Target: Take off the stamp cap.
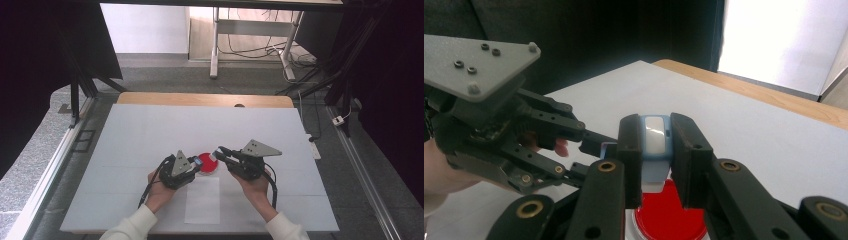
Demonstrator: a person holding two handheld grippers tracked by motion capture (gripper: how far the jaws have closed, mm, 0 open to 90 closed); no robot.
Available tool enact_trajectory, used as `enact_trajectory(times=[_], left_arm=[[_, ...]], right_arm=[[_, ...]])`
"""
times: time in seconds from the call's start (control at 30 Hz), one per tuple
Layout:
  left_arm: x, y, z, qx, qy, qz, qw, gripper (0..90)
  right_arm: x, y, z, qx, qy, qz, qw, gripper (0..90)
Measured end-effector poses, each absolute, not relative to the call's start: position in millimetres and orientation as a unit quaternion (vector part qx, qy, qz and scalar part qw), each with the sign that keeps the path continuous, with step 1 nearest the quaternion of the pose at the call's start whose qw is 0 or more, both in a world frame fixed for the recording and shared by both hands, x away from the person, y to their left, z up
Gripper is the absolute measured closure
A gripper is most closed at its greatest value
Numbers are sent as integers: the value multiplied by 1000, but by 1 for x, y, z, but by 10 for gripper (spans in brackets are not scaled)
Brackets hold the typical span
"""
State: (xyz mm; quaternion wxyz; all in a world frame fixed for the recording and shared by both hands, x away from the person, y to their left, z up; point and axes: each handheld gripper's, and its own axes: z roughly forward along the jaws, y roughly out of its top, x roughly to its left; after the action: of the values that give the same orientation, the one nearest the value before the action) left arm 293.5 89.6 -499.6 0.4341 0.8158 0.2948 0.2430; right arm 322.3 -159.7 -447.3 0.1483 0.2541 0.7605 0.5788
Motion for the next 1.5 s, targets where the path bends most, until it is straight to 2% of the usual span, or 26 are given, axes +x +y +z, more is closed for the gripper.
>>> enact_trajectory(times=[0.7,1.5], left_arm=[[282,115,-492,815,300,225,441,657],[236,187,-493,785,357,228,453,657]], right_arm=[[323,-165,-445,257,758,578,158,751],[328,-176,-444,258,763,571,160,750]])
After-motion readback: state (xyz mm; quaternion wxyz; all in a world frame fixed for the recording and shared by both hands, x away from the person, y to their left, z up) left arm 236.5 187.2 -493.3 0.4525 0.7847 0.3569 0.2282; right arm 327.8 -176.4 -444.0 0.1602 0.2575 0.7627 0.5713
